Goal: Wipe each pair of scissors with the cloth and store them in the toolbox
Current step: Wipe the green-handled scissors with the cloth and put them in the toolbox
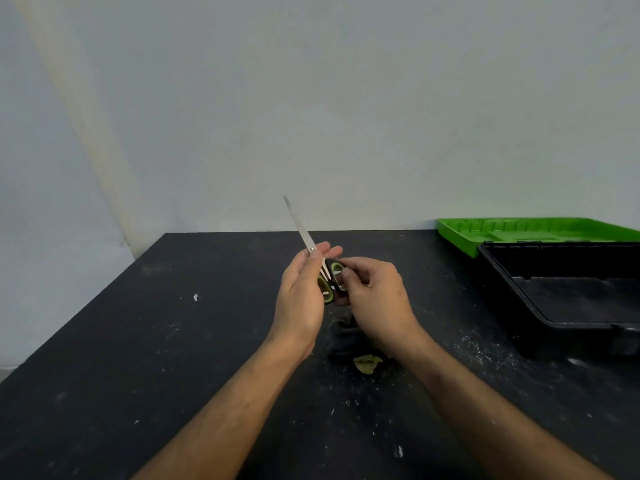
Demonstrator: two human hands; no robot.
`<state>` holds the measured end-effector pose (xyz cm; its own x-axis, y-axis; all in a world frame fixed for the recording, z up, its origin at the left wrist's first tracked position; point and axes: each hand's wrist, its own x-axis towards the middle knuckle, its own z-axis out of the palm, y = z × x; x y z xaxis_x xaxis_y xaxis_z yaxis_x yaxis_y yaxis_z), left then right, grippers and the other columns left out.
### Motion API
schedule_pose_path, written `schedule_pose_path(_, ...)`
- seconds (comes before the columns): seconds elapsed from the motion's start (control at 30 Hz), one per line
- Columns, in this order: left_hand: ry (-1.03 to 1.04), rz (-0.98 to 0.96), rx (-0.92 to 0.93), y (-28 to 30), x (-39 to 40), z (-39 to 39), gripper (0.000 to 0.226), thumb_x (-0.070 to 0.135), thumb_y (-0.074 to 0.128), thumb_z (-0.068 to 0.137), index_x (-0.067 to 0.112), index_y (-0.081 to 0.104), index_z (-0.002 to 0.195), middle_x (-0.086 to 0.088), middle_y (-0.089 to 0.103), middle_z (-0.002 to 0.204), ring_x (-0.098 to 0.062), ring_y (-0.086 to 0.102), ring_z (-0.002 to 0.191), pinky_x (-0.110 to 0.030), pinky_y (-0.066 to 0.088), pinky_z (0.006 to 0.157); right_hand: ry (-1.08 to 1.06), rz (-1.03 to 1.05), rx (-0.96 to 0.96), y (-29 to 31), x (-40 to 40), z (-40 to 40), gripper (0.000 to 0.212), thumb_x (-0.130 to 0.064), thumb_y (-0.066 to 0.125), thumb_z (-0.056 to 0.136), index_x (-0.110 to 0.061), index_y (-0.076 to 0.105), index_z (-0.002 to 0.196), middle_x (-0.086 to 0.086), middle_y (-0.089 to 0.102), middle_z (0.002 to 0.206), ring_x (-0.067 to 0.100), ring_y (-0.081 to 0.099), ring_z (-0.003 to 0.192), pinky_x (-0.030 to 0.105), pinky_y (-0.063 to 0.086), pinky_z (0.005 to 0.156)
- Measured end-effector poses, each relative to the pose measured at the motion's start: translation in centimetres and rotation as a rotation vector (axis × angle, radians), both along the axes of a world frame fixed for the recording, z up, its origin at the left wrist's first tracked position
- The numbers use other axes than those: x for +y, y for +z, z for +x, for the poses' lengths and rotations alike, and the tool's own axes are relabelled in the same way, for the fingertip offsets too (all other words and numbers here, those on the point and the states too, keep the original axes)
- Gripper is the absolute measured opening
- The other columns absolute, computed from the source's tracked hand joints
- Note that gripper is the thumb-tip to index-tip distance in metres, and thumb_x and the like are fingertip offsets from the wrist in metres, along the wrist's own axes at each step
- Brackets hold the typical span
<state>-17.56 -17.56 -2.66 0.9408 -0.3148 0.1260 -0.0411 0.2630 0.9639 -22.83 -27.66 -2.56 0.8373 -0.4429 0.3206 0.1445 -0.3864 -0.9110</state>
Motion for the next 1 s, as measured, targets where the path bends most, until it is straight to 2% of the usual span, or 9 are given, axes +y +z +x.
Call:
schedule_pose_path(0.1, -0.126, -0.055, 0.052, 1.3, -2.7, -1.3, 0.031, 0.032, 0.045, 0.106, 0.021, 0.074, 0.101, -0.009, 0.076, 0.112, -0.023, 0.070, 0.107, -0.032, 0.055, 0.078, -0.016, -0.054, 0.007, 0.8, -2.3, -1.1, 0.025, -0.023, 0.055, 0.104, -0.031, 0.071, 0.121, -0.019, 0.071, 0.093, -0.006, 0.067, 0.082, 0.015, 0.053, 0.068)
schedule_pose_path(0.17, -0.305, -0.072, 0.063, 2.4, -4.7, -2.7, 0.038, 0.036, 0.037, 0.107, 0.023, 0.071, 0.096, -0.008, 0.074, 0.103, -0.021, 0.067, 0.102, -0.033, 0.050, 0.081, 0.001, -0.120, 0.048, 1.5, -4.7, -2.1, 0.033, -0.029, 0.065, 0.098, -0.030, 0.061, 0.131, -0.022, 0.067, 0.108, -0.016, 0.062, 0.095, 0.005, 0.047, 0.074)
schedule_pose_path(0.23, -0.467, -0.073, 0.026, 3.1, -7.2, -3.6, 0.041, 0.034, 0.032, 0.109, 0.022, 0.070, 0.100, -0.001, 0.078, 0.099, -0.015, 0.067, 0.102, -0.030, 0.049, 0.089, -0.016, -0.147, 0.053, 2.2, -7.9, -3.5, 0.042, -0.028, 0.073, 0.093, -0.025, 0.061, 0.133, -0.013, 0.069, 0.117, -0.009, 0.063, 0.105, 0.011, 0.047, 0.088)
schedule_pose_path(0.3, -0.573, -0.058, -0.044, 3.7, -10.1, -4.2, 0.038, 0.028, 0.036, 0.109, 0.007, 0.067, 0.117, -0.014, 0.074, 0.118, -0.019, 0.065, 0.117, -0.029, 0.049, 0.104, -0.042, -0.166, 0.061, 3.5, -11.6, -5.4, 0.039, -0.026, 0.078, 0.089, -0.022, 0.066, 0.126, -0.007, 0.072, 0.116, 0.002, 0.066, 0.109, 0.021, 0.049, 0.097)
schedule_pose_path(0.37, -0.672, 0.006, -0.161, 4.0, -13.3, -5.1, 0.040, 0.021, 0.046, 0.102, -0.001, 0.057, 0.134, -0.022, 0.064, 0.135, -0.022, 0.057, 0.132, -0.033, 0.042, 0.115, -0.075, -0.185, 0.107, 4.7, -15.6, -7.7, 0.031, -0.018, 0.079, 0.088, -0.022, 0.067, 0.117, -0.007, 0.073, 0.108, 0.005, 0.067, 0.100, 0.023, 0.051, 0.093)
schedule_pose_path(0.47, -0.804, 0.315, -0.391, 3.3, -17.0, -6.4, 0.031, 0.010, 0.055, 0.102, 0.019, 0.061, 0.132, 0.001, 0.069, 0.126, 0.003, 0.064, 0.113, -0.015, 0.046, 0.103, -0.194, -0.350, 0.278, 6.2, -21.9, -11.0, 0.033, -0.020, 0.080, 0.088, -0.021, 0.068, 0.118, -0.002, 0.069, 0.107, 0.012, 0.063, 0.099, 0.026, 0.045, 0.089)
schedule_pose_path(0.63, -0.568, 0.706, -0.893, 0.0, -19.1, -6.1, 0.033, 0.041, 0.064, 0.096, 0.028, 0.067, 0.127, 0.012, 0.059, 0.125, -0.006, 0.056, 0.110, -0.028, 0.051, 0.094, -0.275, -0.575, 0.667, 5.8, -30.9, -15.0, 0.034, -0.024, 0.078, 0.086, -0.026, 0.068, 0.118, 0.000, 0.067, 0.119, 0.018, 0.064, 0.108, 0.029, 0.048, 0.091)
schedule_pose_path(0.77, -0.575, 0.727, -0.982, -1.6, -19.6, -5.5, 0.036, 0.055, 0.059, 0.096, 0.033, 0.069, 0.122, 0.020, 0.054, 0.129, -0.001, 0.048, 0.120, -0.019, 0.047, 0.090, -0.223, -0.678, 0.880, 3.4, -35.3, -14.3, 0.037, -0.026, 0.073, 0.088, -0.026, 0.064, 0.123, -0.001, 0.065, 0.131, 0.017, 0.061, 0.115, 0.029, 0.047, 0.098)
schedule_pose_path(1.0, -0.561, 0.665, -0.946, -2.4, -19.8, -4.9, 0.031, 0.056, 0.062, 0.093, 0.037, 0.070, 0.116, 0.025, 0.054, 0.125, 0.000, 0.050, 0.124, -0.028, 0.042, 0.104, -0.195, -0.789, 1.020, 0.3, -37.8, -10.1, 0.061, -0.028, 0.074, 0.088, -0.008, 0.049, 0.139, 0.015, 0.060, 0.140, 0.032, 0.058, 0.126, 0.036, 0.048, 0.102)
